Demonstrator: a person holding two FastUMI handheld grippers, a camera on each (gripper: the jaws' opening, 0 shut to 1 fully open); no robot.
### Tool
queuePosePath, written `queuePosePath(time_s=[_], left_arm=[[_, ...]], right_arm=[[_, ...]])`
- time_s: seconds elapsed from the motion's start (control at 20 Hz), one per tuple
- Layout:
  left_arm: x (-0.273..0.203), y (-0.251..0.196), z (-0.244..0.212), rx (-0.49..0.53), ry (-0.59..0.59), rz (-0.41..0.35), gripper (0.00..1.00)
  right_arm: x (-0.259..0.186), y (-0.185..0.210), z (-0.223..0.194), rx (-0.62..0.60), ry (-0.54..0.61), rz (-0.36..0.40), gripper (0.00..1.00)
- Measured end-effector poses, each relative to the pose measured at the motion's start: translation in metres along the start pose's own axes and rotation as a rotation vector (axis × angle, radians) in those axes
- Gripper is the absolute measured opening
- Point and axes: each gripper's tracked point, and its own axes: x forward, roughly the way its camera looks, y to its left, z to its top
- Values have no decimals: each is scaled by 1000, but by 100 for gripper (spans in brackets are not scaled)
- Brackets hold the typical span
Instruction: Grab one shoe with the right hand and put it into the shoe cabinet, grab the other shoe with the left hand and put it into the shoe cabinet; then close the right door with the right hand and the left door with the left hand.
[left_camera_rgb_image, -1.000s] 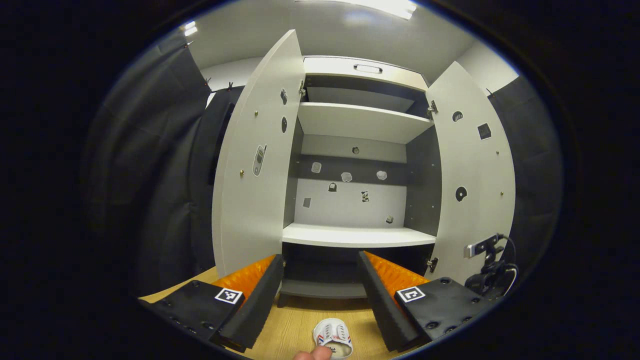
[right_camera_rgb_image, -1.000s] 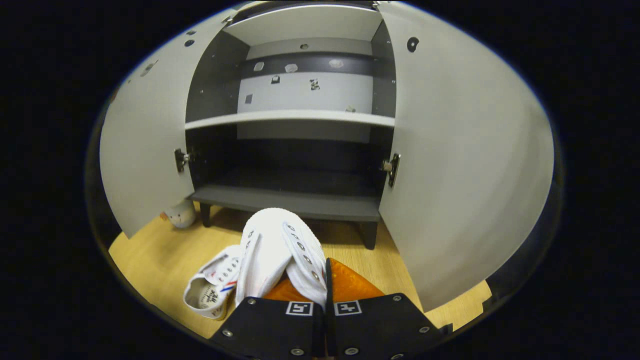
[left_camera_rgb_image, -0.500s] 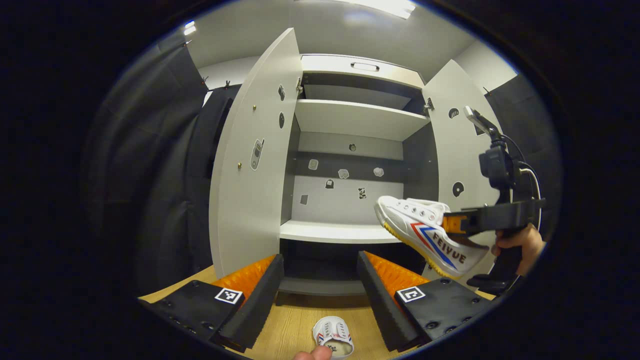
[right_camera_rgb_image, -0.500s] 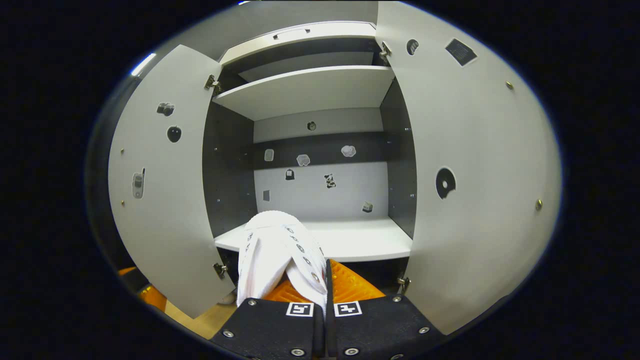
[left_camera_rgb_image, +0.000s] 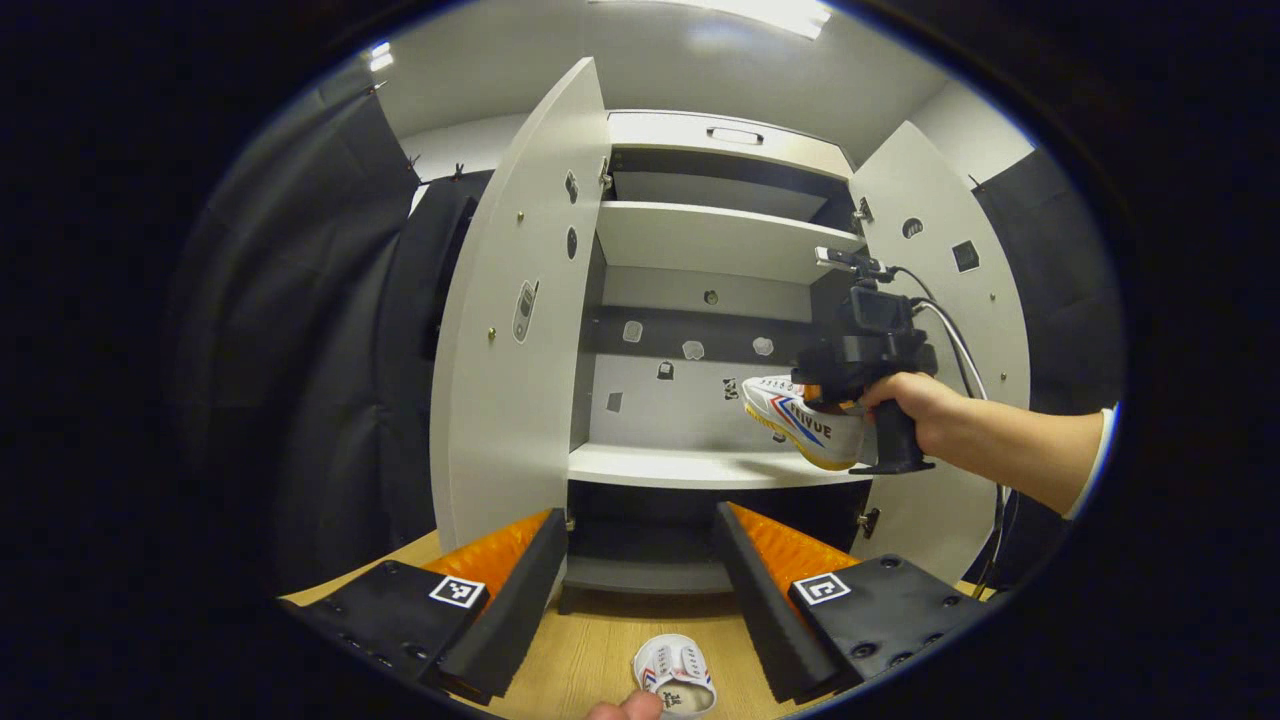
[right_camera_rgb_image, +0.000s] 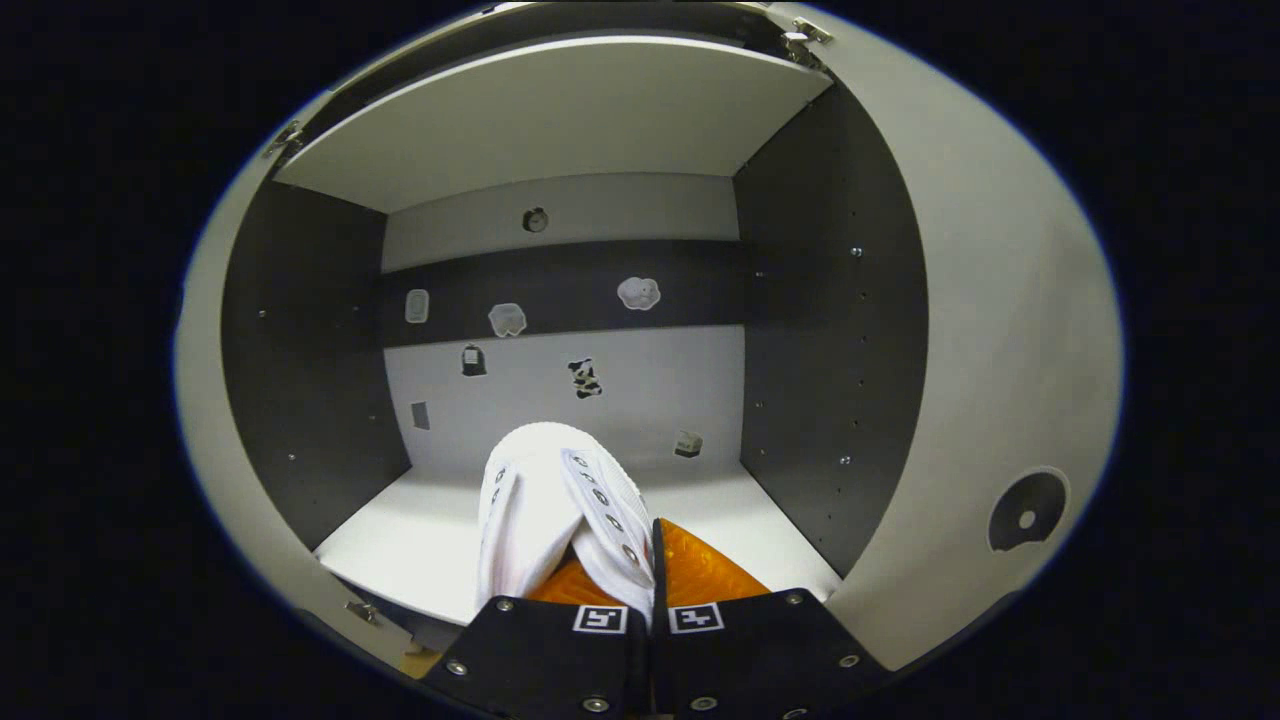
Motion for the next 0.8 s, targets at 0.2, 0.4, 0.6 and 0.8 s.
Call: queuePosePath(time_s=[0.2,0.4,0.6,0.8], left_arm=[[4,5,2,2,-4,10,95],[7,11,3,11,-5,23,96],[10,14,1,12,-2,29,95],[14,20,0,13,-4,43,96]], right_arm=[[57,-14,-3,26,55,-89,1],[86,-25,-21,47,116,-144,0],[95,-25,-39,10,159,-151,1],[99,-19,-42,17,166,-133,7]])
